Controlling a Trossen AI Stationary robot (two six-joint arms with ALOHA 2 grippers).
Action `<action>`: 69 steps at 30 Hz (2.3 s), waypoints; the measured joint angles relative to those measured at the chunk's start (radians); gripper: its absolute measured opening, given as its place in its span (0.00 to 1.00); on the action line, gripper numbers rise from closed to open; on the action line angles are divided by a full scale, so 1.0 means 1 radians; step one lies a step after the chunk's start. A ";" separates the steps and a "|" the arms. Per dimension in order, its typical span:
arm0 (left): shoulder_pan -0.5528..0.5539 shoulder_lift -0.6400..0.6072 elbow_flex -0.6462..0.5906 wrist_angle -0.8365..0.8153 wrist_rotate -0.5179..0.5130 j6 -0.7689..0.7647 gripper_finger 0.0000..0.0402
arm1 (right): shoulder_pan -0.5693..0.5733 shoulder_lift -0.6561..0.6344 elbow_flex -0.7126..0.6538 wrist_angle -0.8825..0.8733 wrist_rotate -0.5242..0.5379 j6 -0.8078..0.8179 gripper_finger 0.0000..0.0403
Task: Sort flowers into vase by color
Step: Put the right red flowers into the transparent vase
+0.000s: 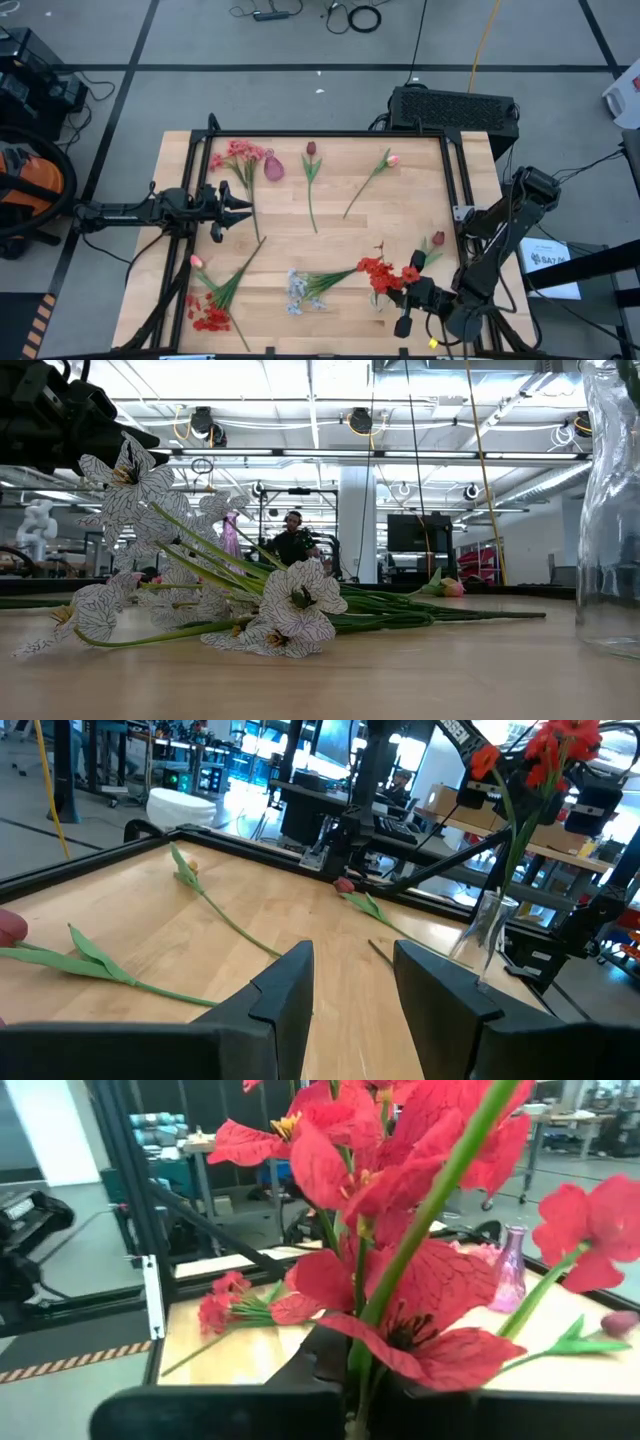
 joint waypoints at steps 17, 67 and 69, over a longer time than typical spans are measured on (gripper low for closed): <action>0.000 0.000 0.000 0.000 0.000 0.000 0.37 | 0.019 0.071 0.000 -0.092 -0.010 0.123 0.05; 0.000 0.000 0.000 0.000 0.000 0.000 0.37 | 0.011 -0.297 0.000 -1.055 -0.619 0.958 0.41; 0.000 0.000 0.000 0.000 0.000 0.000 0.37 | 0.011 -0.297 0.000 -1.150 -0.619 1.073 0.39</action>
